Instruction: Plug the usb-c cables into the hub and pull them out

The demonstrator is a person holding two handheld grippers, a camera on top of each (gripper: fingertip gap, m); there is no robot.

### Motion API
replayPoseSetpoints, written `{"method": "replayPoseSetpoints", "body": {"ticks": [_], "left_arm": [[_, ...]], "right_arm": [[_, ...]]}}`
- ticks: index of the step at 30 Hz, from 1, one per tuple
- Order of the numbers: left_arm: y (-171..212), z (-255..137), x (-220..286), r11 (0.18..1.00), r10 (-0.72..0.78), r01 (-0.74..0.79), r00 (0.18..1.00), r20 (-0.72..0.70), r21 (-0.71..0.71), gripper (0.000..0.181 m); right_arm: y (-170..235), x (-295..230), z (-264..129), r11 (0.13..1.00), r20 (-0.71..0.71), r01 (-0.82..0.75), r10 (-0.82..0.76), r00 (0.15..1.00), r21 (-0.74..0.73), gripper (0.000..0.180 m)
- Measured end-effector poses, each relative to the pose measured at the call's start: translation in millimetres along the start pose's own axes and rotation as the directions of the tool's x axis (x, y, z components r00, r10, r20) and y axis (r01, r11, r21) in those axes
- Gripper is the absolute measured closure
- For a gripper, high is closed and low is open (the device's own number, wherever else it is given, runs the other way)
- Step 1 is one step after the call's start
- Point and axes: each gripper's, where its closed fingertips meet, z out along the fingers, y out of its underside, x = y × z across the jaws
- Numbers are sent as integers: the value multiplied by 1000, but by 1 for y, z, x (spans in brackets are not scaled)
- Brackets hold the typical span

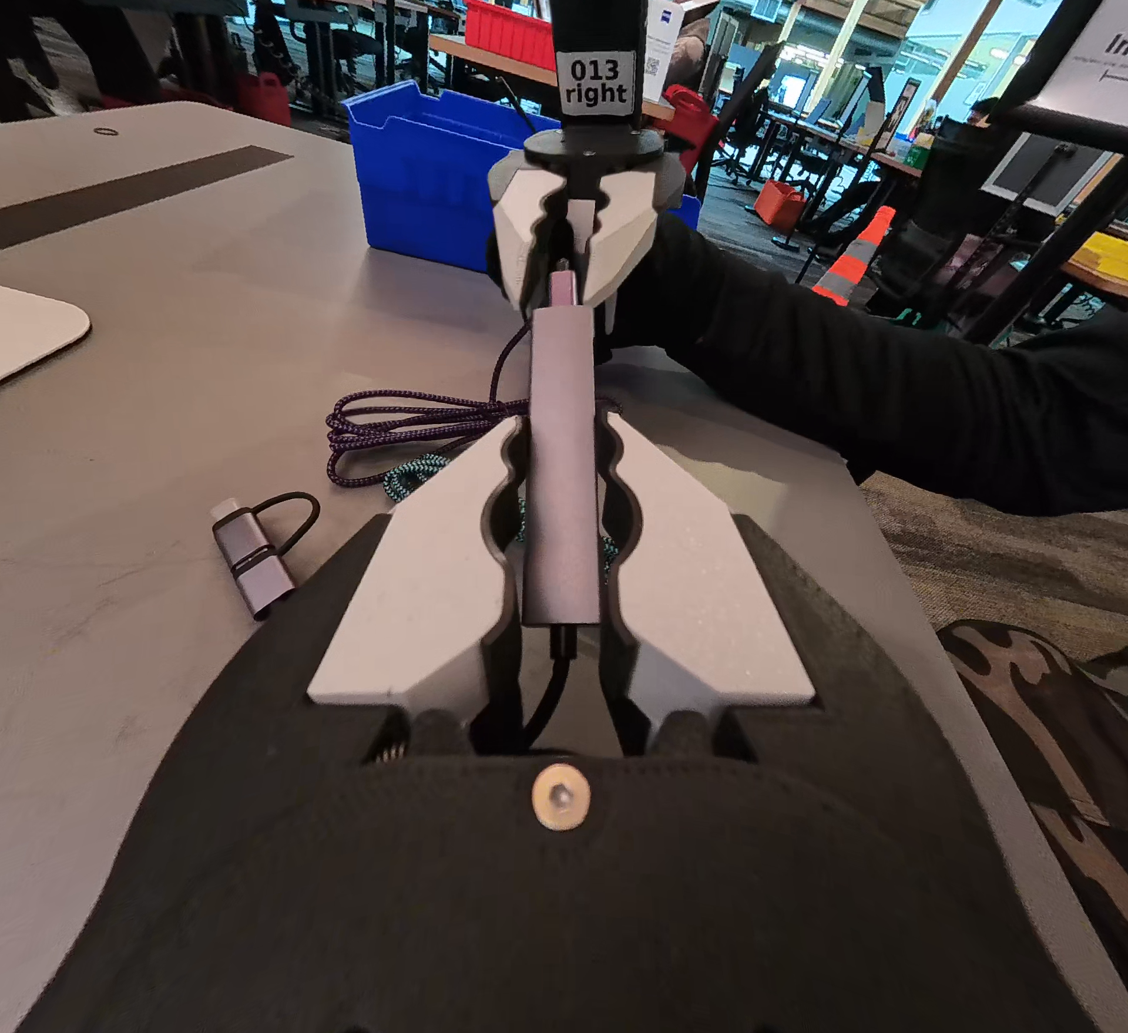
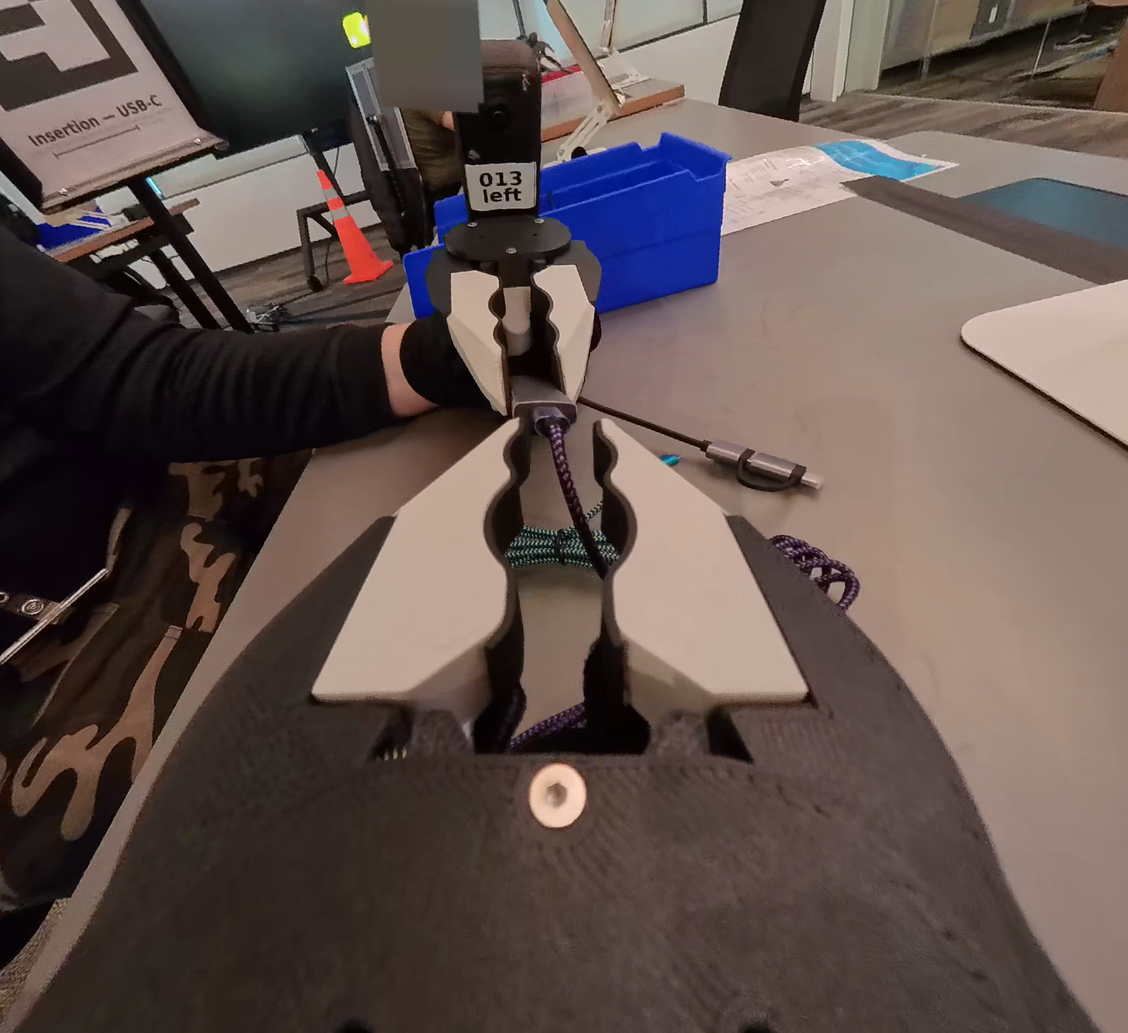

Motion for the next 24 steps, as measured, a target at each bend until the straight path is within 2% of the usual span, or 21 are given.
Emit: {"method": "replayPoseSetpoints", "body": {"ticks": [5,9,18,24], "left_arm": [[1,0,1,1000,7,-7,1000,-3,-7,161],[3,2,2,1000,15,-15,1000,1,-23,161],[7,4,2,998,26,-25,1000,4,-54,161],[10,5,3,997,31,-31,999,3,-72,161]], "right_arm": [[1,-3,4,1000,14,0,0,1000,-7,161],[-3,-8,4,1000,48,-8,8,999,13,171],[-2,-6,4,1000,26,-10,11,1000,-9,163],[0,-9,3,1000,37,-2,3,999,-23,171]]}}
